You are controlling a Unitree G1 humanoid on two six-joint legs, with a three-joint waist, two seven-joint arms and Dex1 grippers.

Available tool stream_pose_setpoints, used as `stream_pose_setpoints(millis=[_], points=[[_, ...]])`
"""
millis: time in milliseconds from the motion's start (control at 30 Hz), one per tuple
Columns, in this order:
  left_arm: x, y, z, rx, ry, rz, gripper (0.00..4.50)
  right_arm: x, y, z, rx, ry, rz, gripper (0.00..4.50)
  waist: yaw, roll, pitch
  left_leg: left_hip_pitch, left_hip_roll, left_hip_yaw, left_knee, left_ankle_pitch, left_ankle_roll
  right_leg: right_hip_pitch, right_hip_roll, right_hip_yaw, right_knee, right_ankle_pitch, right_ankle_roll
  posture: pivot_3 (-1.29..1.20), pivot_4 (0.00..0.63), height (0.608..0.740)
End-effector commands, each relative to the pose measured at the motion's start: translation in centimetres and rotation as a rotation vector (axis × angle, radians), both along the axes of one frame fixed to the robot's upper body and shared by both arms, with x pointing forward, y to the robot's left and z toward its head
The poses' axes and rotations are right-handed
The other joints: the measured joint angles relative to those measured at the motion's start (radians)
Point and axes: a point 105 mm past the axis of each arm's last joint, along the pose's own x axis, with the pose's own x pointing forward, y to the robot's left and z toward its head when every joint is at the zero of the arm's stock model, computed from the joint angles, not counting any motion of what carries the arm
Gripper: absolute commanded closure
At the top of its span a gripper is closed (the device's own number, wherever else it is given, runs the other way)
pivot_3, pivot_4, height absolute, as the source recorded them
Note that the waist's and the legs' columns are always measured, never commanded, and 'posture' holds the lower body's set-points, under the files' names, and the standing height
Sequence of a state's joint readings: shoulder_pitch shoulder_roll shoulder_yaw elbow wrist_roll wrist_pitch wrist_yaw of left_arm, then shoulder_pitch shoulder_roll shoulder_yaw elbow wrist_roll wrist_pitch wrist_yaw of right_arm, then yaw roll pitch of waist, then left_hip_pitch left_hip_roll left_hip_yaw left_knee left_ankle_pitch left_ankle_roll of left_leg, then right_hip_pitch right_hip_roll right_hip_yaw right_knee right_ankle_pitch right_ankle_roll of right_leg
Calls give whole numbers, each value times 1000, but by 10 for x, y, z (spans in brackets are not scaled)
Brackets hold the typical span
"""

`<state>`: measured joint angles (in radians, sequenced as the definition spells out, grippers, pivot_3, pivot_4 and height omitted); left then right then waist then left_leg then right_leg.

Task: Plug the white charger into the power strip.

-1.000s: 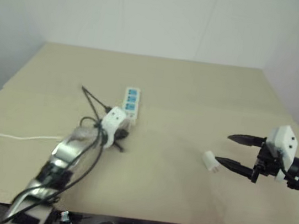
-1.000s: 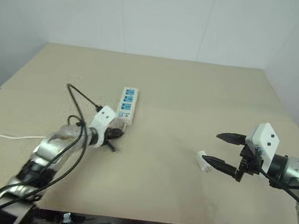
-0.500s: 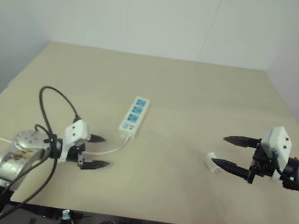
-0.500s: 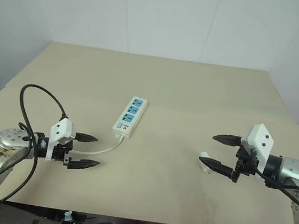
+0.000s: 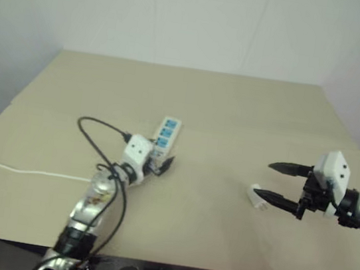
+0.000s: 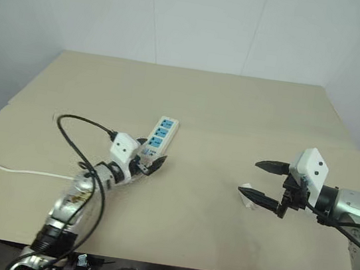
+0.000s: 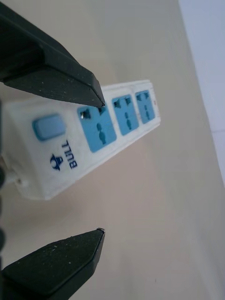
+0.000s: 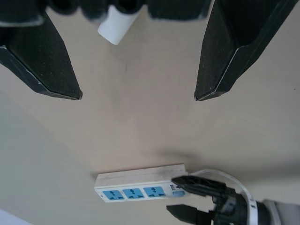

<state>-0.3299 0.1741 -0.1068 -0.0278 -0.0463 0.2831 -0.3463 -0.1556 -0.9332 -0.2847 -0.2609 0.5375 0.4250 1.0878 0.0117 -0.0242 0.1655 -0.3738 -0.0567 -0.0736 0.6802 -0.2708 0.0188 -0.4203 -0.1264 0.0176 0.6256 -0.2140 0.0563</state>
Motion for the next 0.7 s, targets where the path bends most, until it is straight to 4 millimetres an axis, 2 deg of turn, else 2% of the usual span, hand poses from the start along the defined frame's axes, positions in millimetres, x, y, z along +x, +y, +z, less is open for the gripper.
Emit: stream_pose_setpoints(millis=[33,233,500,633,700], points=[[11,-1,11,-10,-55,104,18,-3,4,15,19,-55,10,0,0,0,0,0,0,0,0,0,0,0,0,0,0,0,0,0,150,740],[23,-1,6,-45,-38,239,18,-4,5,16,22,-55,11,0,1,0,0,0,0,0,0,0,0,0,0,0,0,0,0,0,150,740],[23,-6,-30,-40,146,317,18,-5,8,19,20,-57,21,0,2,-1,0,0,0,0,0,0,0,1,0,0,0,0,0,0,150,740],[27,-9,-40,-32,198,323,18,-5,9,21,18,-61,26,0,3,0,0,3,0,0,0,0,0,5,0,-1,0,0,0,0,150,740],[31,-7,-48,-30,245,368,399,-5,10,23,17,-66,31,0,5,0,0,6,-1,0,0,0,0,10,0,-2,-1,0,1,0,150,740]])
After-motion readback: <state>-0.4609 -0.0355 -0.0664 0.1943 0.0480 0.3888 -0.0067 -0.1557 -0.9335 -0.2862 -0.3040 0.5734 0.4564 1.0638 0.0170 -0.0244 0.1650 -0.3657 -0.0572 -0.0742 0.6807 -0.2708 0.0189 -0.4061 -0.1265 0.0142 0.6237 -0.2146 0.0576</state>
